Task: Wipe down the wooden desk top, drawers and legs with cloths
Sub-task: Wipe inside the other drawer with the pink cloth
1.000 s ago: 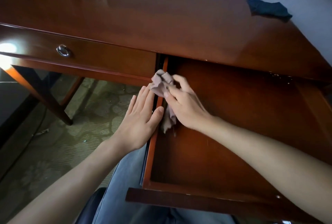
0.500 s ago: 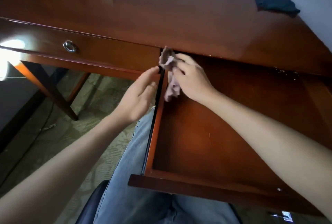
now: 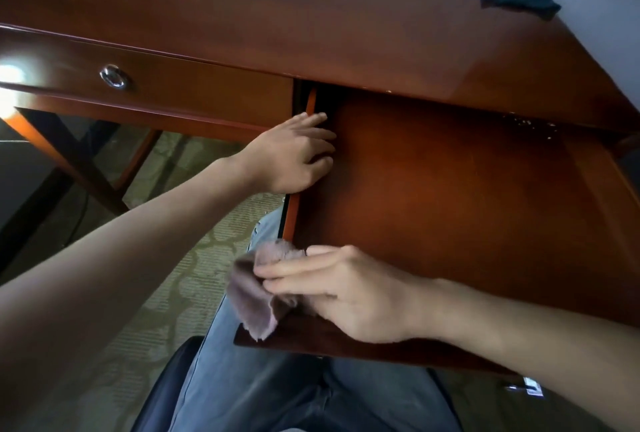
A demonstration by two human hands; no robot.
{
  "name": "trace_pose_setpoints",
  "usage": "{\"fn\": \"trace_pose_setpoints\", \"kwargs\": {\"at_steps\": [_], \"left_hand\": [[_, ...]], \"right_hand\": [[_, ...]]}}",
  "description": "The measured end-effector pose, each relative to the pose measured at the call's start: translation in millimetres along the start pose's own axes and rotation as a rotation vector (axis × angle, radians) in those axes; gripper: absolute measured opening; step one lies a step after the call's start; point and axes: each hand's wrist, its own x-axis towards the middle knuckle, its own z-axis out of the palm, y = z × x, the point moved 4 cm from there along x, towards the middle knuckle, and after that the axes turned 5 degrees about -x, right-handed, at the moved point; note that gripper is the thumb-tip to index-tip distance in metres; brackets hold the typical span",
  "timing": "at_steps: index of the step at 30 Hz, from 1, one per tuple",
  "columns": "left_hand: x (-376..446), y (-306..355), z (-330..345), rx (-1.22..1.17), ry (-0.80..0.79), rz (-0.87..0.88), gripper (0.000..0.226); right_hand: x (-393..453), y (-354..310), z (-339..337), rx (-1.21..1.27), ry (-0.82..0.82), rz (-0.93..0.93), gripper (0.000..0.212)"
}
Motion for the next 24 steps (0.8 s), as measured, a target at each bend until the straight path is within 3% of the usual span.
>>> {"fn": "trace_pose_setpoints", "kwargs": {"at_steps": [2,4,6,9,11,14,16,18,21,24], "left_hand": [[2.9,9.8,6.8,0.069,-0.060,0.015,0.062],[3.2,13.1,9.9,0.074,-0.093,-0.009,0.069],[2.4,14.4,10.8,0.018,-0.082,-0.028,0.071],[1.6,14.2,11.8,-0.145,-0.018,-0.063,0.072],[1.8,12.2,13.8,-0.254,0.048,-0.098,0.072],[0.0,10.2,16.6,-0.351,0.115,-0.127,0.072],[-1.2,10.8,17.7,-0.372,0.143,-0.135,0.070],[-1.2,10.3,18.2,-0.384,0.164,-0.138,0.069],[-1.2,9.1,18.5,-0.397,0.173,-0.139,0.069],[-1.2,9.7,18.9,-0.402,0.182,-0.130,0.068]], "right_hand": [[-8.7,7.3,-9.0,0.218,-0.087,0.087,0.037],[-23.6,23.8,-14.4,0.266,-0.160,0.159,0.033],[-39.6,50.2,-24.3,0.089,-0.070,0.231,0.028],[-51.5,99.7,-46.7,-0.359,0.217,0.266,0.015],[-44.2,136.8,-67.4,-0.644,0.289,0.403,0.021],[-10.3,174.7,-90.5,-0.757,0.331,0.568,0.049],[25.3,171.7,-79.1,-0.685,0.322,0.484,0.058],[46.4,135.9,-50.6,-0.629,0.325,0.311,0.050],[14.6,80.1,-20.1,-0.433,0.233,0.173,0.033],[-32.9,62.9,-12.0,-0.251,0.069,0.092,0.031]]}}
